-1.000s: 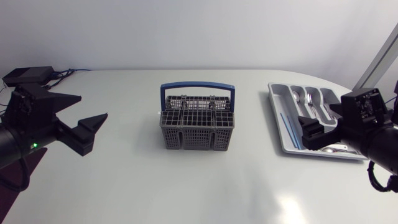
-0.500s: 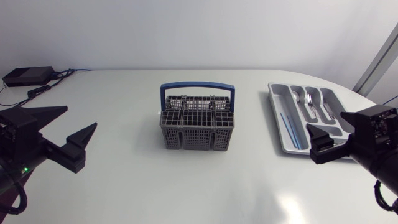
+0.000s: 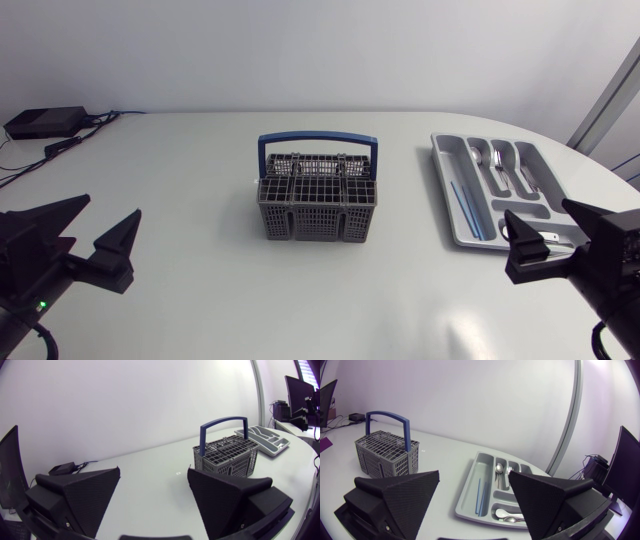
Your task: Unload the cutlery basket into the drawer organizer.
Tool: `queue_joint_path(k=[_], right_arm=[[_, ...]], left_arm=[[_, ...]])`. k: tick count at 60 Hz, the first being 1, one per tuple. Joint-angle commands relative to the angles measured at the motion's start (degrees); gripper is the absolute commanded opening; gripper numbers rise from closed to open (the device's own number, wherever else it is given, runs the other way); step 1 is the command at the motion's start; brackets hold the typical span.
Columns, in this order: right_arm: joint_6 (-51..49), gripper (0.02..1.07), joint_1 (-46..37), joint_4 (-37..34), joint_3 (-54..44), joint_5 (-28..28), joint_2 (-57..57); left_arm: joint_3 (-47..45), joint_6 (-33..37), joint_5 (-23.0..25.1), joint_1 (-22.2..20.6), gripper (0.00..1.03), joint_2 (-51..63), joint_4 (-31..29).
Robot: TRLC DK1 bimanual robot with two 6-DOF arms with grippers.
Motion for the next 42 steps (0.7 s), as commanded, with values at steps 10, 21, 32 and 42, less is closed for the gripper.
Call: queue_joint_path(k=[10,21,32,42], right_arm=[[6.42,1.02,-1.37,2.38,-6.14,-1.05,-7.00],[10.06,1.02,-2.25,3.80,-10.00,-1.80,-12.39],[11.44,1.02,-2.59,4.34,-11.46,-2.09,-14.44],[11.44,1.02,-2.59,4.34,-11.46,-2.09,-14.44]], left_arm=[[-5.80,-7.02,-2.87,0.82,0.99,-6.65,1.52],[-9.51,-11.18,-5.12,1.11,0.99,-11.68,2.18],[-10.92,-12.75,-5.98,1.21,0.99,-13.58,2.44],[-10.92,-12.75,-5.98,1.21,0.99,-13.58,2.44]])
